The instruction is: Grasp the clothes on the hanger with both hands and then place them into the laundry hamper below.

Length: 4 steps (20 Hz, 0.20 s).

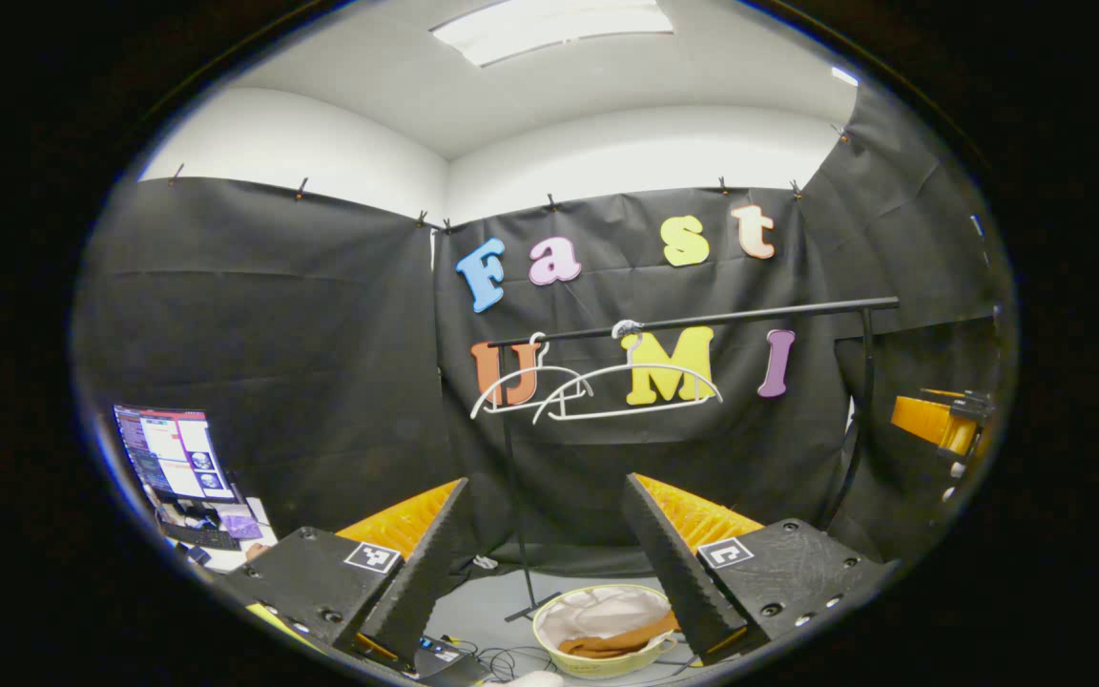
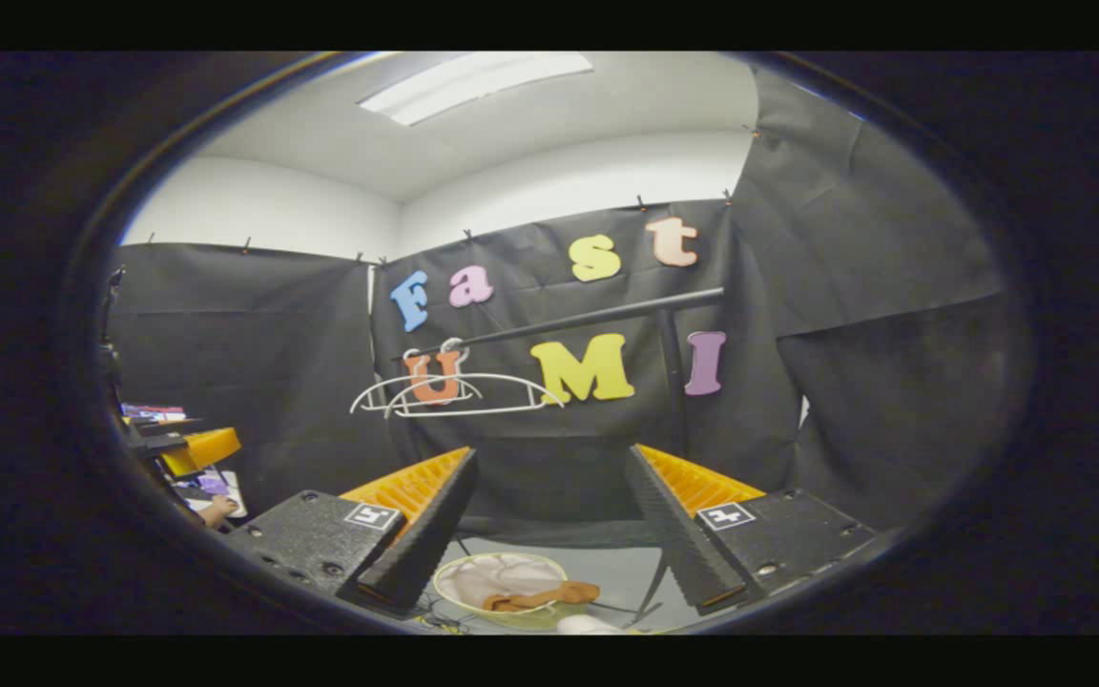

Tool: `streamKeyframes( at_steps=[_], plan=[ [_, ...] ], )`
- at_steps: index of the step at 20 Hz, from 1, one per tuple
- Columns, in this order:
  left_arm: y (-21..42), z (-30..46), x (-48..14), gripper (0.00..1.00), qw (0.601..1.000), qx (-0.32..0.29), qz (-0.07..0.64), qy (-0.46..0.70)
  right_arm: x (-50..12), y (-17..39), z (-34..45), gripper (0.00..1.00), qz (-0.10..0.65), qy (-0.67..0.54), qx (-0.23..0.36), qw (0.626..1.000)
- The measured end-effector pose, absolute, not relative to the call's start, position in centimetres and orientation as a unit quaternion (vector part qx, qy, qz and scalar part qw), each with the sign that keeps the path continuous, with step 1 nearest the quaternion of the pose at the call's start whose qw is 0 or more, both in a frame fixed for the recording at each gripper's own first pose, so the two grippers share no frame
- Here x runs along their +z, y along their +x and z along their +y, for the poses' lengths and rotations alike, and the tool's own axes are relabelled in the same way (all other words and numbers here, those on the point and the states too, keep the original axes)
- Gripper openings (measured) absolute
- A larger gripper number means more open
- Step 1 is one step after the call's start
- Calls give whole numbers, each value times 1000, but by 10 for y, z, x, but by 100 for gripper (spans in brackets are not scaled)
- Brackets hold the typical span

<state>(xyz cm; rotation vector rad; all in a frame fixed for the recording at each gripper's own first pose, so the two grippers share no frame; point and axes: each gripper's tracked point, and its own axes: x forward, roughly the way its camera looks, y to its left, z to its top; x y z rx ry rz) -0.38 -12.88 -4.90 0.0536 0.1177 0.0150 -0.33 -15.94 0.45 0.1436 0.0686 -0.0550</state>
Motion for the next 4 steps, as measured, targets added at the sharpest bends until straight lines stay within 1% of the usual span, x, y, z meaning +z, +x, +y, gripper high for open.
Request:
streamKeyframes(
  at_steps=[3,4],
  plan=[
    [-9,-117,-45,99,998,8,57,20,8,-15,-138,98,29,56,-14,998],
    [-12,-114,-43,99,998,6,58,18,6,-17,-131,99,33,50,-12,998]
  ],
)
